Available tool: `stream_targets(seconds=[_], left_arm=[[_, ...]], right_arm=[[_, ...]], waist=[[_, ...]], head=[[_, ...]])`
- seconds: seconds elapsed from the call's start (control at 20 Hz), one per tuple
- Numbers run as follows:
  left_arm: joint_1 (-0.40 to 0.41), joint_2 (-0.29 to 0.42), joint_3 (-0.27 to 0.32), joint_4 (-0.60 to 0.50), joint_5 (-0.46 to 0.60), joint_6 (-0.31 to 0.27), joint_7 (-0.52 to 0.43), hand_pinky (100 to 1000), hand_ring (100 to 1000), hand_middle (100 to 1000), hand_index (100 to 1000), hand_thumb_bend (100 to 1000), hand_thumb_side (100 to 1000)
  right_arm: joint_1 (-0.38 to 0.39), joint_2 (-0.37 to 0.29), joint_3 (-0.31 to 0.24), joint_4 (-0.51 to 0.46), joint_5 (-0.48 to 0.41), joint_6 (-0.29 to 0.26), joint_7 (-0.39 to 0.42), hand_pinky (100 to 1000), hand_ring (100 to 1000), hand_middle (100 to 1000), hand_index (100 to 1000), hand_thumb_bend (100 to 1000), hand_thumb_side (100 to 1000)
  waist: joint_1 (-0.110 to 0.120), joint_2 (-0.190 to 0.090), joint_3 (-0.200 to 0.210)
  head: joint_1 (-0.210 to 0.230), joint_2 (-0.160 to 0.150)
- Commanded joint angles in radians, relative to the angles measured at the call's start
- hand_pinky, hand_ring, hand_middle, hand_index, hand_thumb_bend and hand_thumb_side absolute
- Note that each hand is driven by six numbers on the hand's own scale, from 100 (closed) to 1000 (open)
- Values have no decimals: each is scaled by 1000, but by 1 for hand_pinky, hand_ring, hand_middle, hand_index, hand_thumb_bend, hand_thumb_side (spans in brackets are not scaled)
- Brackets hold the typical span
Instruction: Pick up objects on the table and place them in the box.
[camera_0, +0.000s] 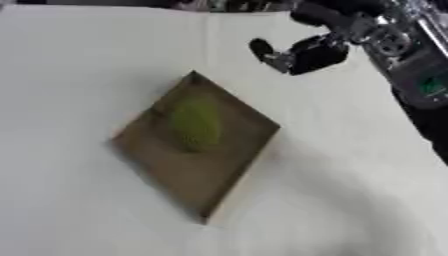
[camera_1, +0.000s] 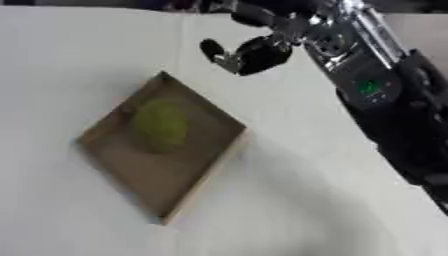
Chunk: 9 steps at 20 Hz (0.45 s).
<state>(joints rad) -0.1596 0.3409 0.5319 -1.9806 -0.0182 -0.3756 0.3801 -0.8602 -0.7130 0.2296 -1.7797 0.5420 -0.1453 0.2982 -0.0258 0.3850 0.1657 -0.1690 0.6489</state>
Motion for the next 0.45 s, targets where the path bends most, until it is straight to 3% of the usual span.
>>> stream_targets(seconds=[0.05, 0.1, 0.2, 0.35, 0.45], left_arm=[[-3, 22, 10, -19, -5, 0, 6, 692, 707, 656, 814, 100, 614], [-3, 22, 11, -19, -6, 0, 7, 692, 707, 656, 814, 100, 614], [-3, 21, 12, -19, -6, -1, 9, 692, 707, 656, 814, 100, 614], [-3, 20, 14, -19, -7, 0, 11, 692, 707, 656, 814, 100, 614], [-3, 19, 14, -19, -8, -1, 13, 692, 707, 656, 814, 100, 614]], right_arm=[[17, -47, -99, -60, -33, 106, -137, 808, 660, 711, 837, 100, 112], [31, -48, -124, -71, -45, 138, -186, 815, 660, 711, 828, 100, 295], [58, -41, -177, -88, -87, 190, -296, 824, 665, 713, 818, 100, 505], [93, -22, -234, -102, -176, 230, -453, 833, 670, 717, 814, 100, 523], [113, -5, -258, -105, -228, 234, -531, 835, 668, 719, 810, 100, 587]], waist=[[6, -21, -1], [6, -21, -2], [7, -20, -4], [8, -19, -5], [9, -18, -6]], head=[[5, -9], [7, -9], [9, -11], [12, -15], [13, -18]])
